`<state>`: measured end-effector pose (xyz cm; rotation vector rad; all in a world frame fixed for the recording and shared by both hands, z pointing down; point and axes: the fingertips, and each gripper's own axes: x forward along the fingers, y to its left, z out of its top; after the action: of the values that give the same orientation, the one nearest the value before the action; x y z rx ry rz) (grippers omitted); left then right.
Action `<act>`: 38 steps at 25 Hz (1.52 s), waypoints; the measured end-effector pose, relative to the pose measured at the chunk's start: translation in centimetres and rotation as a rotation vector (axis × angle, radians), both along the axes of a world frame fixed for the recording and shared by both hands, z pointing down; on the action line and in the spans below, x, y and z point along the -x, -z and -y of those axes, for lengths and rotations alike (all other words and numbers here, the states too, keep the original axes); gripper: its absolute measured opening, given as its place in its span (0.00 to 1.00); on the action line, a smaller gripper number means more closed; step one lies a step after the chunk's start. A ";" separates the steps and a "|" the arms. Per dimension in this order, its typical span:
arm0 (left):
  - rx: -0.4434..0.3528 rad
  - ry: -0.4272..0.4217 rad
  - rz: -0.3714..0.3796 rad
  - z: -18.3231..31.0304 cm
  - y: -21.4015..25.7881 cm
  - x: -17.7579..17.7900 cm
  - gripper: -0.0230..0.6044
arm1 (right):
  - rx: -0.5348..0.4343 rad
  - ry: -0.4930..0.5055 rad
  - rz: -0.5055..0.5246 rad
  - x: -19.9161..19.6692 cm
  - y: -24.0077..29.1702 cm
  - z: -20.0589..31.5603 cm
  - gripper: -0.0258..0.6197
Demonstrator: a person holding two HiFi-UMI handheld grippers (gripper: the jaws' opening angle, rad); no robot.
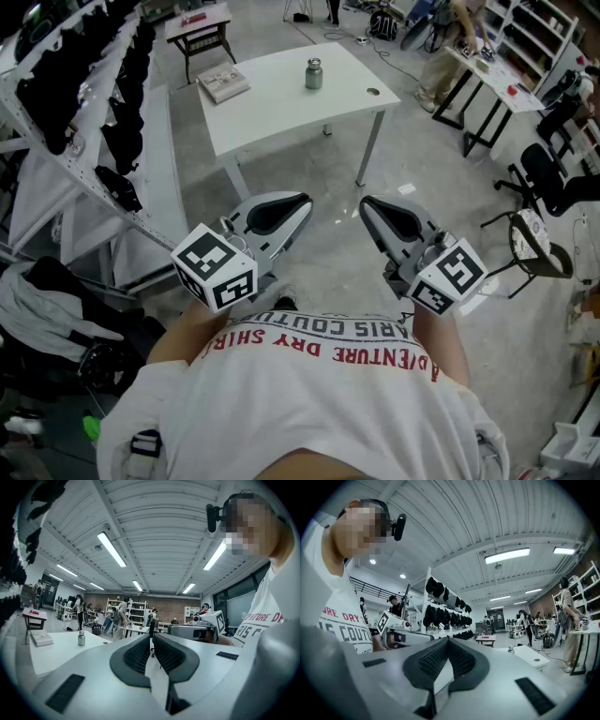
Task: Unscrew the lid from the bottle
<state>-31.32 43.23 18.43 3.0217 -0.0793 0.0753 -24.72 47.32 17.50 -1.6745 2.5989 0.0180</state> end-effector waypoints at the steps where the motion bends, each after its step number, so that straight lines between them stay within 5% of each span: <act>1: -0.002 0.001 0.002 -0.1 0.1 0.0 0.11 | -0.001 -0.003 -0.001 0.0 0.1 -0.2 0.08; 22: 0.015 0.013 0.012 2.6 -1.5 -1.2 0.11 | 0.022 -0.092 0.033 -3.5 -1.2 1.9 0.08; 31: 0.038 -0.009 0.022 9.3 -3.2 -5.3 0.11 | 0.035 -0.123 0.038 -7.8 -2.6 8.5 0.09; 38: 0.085 -0.025 0.046 19.5 -4.6 -10.8 0.11 | 0.077 -0.149 0.072 -13.4 -3.9 18.6 0.09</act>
<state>-20.51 23.73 22.99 2.9365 -0.0413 0.1470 -11.33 28.75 21.41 -1.8545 2.4476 -0.1355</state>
